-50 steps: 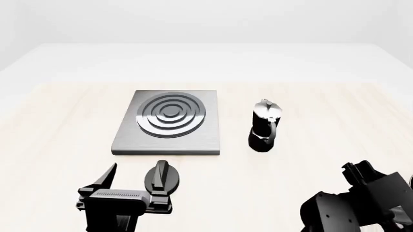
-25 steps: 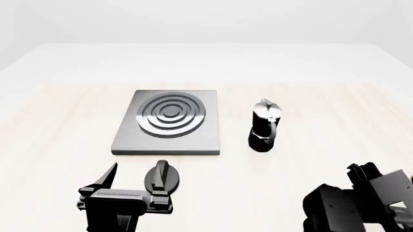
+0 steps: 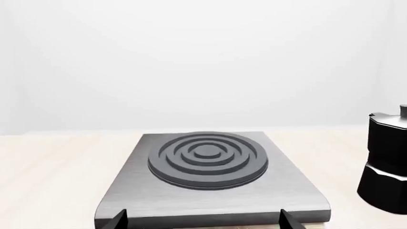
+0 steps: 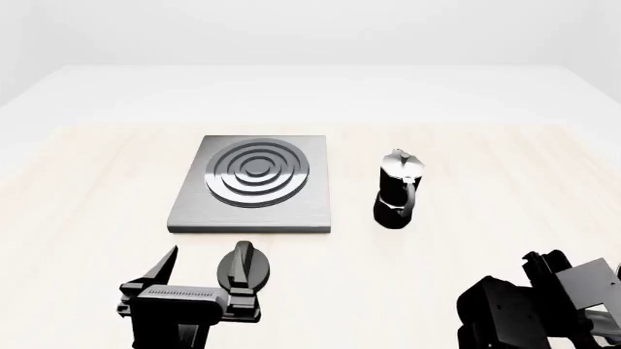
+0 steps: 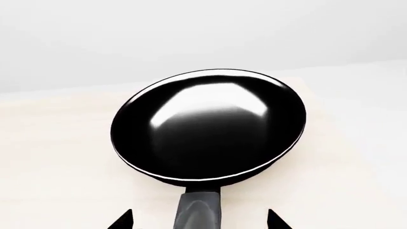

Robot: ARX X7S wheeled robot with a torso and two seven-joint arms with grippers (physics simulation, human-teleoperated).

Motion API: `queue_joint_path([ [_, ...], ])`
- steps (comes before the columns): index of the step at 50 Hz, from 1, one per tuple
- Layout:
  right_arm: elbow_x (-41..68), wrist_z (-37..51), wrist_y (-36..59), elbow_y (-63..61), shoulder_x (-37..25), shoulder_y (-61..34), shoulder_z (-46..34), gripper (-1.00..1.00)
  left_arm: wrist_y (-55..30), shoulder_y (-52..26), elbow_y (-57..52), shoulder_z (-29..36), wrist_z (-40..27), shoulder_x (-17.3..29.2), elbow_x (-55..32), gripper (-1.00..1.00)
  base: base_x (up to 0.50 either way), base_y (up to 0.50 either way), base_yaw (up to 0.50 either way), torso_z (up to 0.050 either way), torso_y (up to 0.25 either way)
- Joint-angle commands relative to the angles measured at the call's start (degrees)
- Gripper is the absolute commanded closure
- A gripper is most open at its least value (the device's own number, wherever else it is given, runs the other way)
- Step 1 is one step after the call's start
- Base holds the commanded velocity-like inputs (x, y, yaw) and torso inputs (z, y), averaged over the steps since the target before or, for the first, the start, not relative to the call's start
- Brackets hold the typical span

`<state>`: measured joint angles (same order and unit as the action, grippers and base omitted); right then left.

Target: Put the frying pan on the stove.

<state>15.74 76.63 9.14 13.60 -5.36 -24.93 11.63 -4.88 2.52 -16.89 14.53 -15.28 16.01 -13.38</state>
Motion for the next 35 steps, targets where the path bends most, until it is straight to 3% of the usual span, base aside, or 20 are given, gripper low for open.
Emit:
queue_joint_path([
  [1,0.9,-0.5,-0.9,3.5,-0.2,-0.9,0.1,-1.0,0.2,-0.1,0.4,0.6,-0.1,0.1,0.1,-1.0,0.0,0.0,0.0,0.0,0.0],
  [35,2.2,-0.1,-1.6,10.8,-0.3,-4.6,-0.2,-1.0,0.4,-0.2,0.5,1.3,-0.7,0.5,-0.3,-1.0,0.0,0.0,0.0,0.0,0.0],
])
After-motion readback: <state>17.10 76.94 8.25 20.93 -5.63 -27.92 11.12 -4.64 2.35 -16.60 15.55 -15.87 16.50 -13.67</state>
